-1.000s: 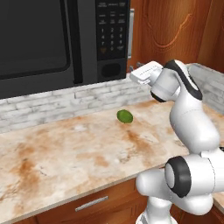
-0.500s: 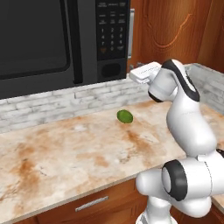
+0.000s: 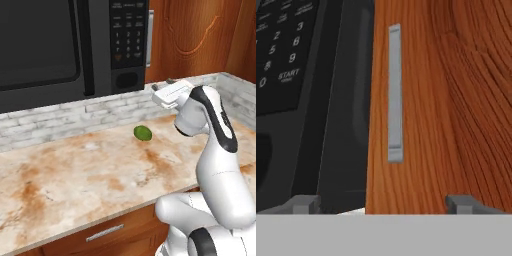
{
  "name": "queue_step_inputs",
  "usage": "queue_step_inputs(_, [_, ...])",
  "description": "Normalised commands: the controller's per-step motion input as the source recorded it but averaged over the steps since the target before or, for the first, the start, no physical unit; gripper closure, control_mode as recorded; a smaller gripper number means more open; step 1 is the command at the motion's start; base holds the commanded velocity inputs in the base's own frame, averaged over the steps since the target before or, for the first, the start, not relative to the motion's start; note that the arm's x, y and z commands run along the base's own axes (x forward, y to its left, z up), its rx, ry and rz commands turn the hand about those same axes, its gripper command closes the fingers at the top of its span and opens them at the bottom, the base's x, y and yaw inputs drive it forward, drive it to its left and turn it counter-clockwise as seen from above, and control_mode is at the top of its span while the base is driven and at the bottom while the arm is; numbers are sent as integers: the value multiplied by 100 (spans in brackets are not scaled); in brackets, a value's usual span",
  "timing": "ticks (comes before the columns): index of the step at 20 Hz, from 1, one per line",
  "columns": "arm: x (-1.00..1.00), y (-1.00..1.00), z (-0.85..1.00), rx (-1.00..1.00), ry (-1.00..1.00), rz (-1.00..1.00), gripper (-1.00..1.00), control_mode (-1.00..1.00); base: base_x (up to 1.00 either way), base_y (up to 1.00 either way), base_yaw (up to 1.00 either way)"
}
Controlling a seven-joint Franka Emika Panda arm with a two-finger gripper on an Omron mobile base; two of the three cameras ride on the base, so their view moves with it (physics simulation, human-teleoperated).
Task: Close all open cabinet doors.
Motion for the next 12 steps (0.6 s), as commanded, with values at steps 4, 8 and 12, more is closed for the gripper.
queue_step_inputs(4, [-69,0,37,11,17,-2,-100,-100,0,0,0])
queue_step_inputs(8, [-54,0,54,18,36,-6,-100,-100,0,0,0])
queue_step_inputs(12, [-46,-4,61,21,45,-9,-100,-100,0,0,0])
